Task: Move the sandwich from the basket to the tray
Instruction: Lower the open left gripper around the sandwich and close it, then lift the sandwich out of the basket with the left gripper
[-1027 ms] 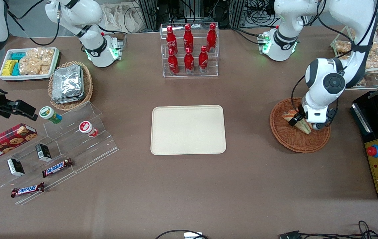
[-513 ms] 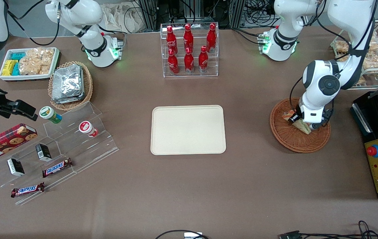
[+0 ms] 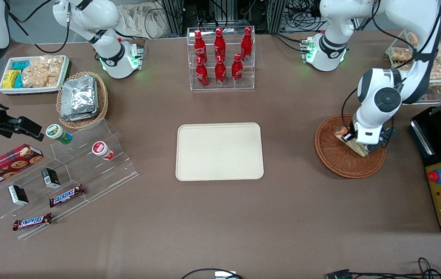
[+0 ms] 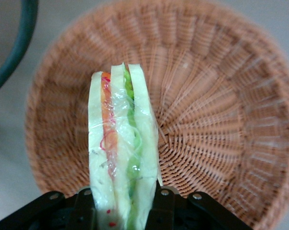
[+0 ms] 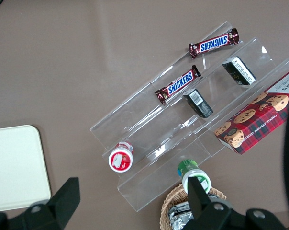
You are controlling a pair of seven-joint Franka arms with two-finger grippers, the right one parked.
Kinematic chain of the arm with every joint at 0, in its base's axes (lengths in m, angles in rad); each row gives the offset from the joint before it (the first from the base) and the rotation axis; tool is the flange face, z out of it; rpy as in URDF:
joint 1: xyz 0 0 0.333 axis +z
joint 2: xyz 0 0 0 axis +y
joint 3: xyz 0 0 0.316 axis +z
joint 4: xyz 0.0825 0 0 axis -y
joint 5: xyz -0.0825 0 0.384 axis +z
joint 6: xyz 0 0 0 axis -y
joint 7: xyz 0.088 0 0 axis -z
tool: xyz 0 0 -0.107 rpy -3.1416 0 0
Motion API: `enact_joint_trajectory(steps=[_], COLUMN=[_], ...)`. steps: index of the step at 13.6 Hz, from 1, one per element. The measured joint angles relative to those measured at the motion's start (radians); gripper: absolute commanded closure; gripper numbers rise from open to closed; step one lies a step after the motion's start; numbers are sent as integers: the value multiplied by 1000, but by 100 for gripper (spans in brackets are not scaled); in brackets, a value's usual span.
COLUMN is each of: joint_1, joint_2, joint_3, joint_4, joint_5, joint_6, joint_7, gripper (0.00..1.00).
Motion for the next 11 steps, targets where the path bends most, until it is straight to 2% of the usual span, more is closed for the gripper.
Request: enact_joint_trajectory(steps=[3, 6, 11], joint_1=[0, -2, -6], joint_2=[-100, -143, -144], joint_3=[-2, -25, -114], joint_4=[57, 86, 174], joint_5=[0, -4, -104], joint_6=[-67, -108, -184], joint_7=[133, 254, 350], gripper=[100, 100, 100])
